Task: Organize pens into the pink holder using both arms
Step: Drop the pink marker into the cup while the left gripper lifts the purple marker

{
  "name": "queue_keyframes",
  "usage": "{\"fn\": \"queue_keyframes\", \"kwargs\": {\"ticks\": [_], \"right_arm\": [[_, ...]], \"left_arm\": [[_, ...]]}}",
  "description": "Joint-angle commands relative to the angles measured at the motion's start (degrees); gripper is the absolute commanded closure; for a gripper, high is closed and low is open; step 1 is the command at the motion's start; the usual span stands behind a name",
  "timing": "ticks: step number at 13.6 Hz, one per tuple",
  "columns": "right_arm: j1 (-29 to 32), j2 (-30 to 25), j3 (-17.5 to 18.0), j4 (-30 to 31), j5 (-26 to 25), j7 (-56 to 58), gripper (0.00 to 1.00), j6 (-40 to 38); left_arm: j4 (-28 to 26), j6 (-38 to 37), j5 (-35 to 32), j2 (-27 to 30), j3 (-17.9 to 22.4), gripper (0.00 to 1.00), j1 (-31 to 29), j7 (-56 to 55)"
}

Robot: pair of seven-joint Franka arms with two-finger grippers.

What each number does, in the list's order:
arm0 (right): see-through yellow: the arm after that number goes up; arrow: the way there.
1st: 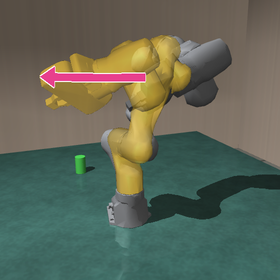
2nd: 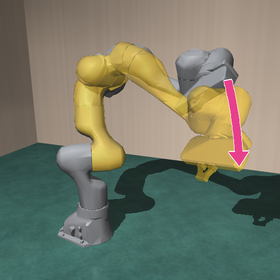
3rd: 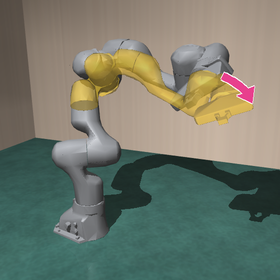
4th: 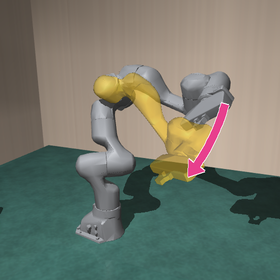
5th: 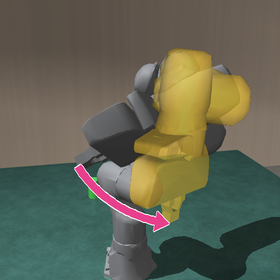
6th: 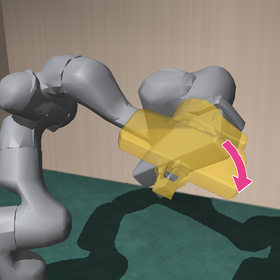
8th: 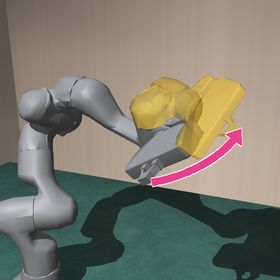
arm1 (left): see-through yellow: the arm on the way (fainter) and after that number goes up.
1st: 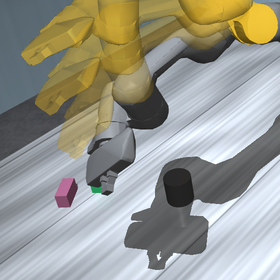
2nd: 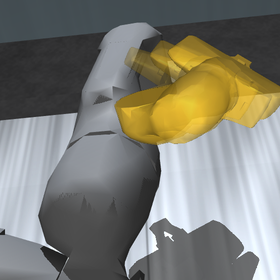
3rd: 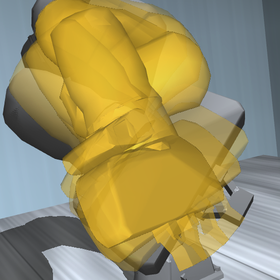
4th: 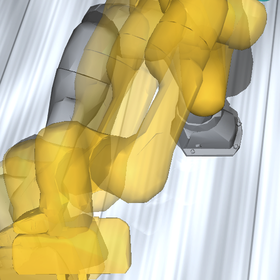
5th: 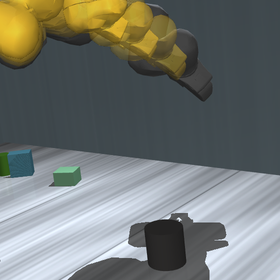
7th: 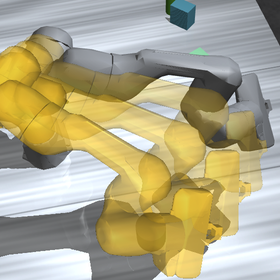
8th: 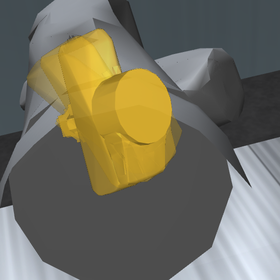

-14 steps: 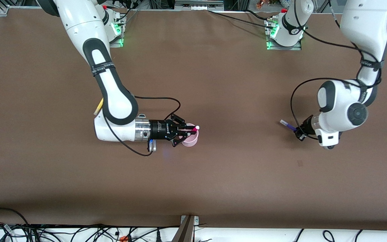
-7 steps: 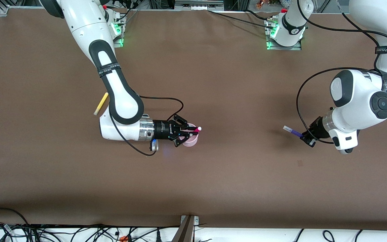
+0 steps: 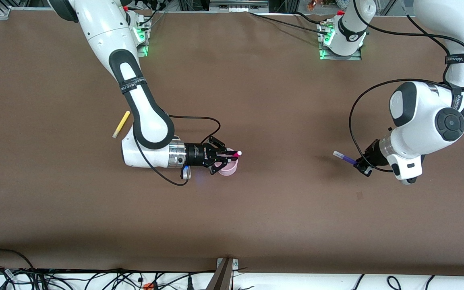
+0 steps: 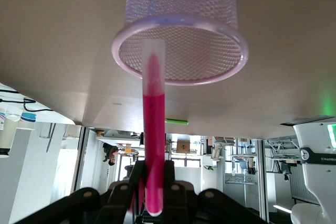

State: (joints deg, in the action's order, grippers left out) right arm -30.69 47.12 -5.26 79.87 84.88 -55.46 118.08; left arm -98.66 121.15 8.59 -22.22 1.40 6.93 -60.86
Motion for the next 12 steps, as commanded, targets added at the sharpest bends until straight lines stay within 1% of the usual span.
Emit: {"fn": "queue_keyframes", "kwargs": {"ticks": [1,2,4,5,7,8,9,10,12], "right_arm": [[-0.51,-0.36,-0.19,0.38,0.56,0.70,0.00,0.66],[-0.60,-0.80,-0.54,-0.06,-0.49,0.35,0.00,0.66],[-0.25,-2.64,-0.71,-0.24,-6.62,0.26,0.00,0.66],[0.01,-4.13,-1.58,-0.33,-10.31,0.26,0.00,0.49],[0.10,-7.29,-5.79,-0.85,-16.90,0.79,0.00,-0.39],[0.10,-8.88,-6.86,-1.03,-22.24,2.10,0.00,-1.52],[0.10,-10.63,-7.21,-1.03,-28.48,5.24,0.00,-1.97],[0.10,-12.21,-7.22,-0.59,-33.50,8.32,0.00,-2.06],[0.10,-15.47,-7.39,0.11,-42.55,11.68,0.00,-5.29]], "left_arm": [[0.75,-1.45,-0.68,0.68,0.18,1.00,1.24,-2.24],[0.75,-1.45,-0.77,0.68,0.18,1.00,1.34,-2.24],[0.75,-1.45,-0.68,0.68,0.18,1.00,1.42,-2.51],[0.83,-1.45,-0.77,0.68,0.00,1.00,1.77,-3.55],[3.72,-1.53,-0.77,0.68,0.09,1.00,3.79,-8.37],[4.60,-1.54,-0.77,0.68,0.18,1.00,5.62,-11.53],[5.74,-1.54,-0.86,0.68,0.18,1.00,7.04,-14.52],[7.15,-1.45,-1.99,0.68,0.18,1.00,9.14,-18.46],[9.44,-1.36,-6.90,0.25,0.18,1.00,13.70,-28.38]]}}
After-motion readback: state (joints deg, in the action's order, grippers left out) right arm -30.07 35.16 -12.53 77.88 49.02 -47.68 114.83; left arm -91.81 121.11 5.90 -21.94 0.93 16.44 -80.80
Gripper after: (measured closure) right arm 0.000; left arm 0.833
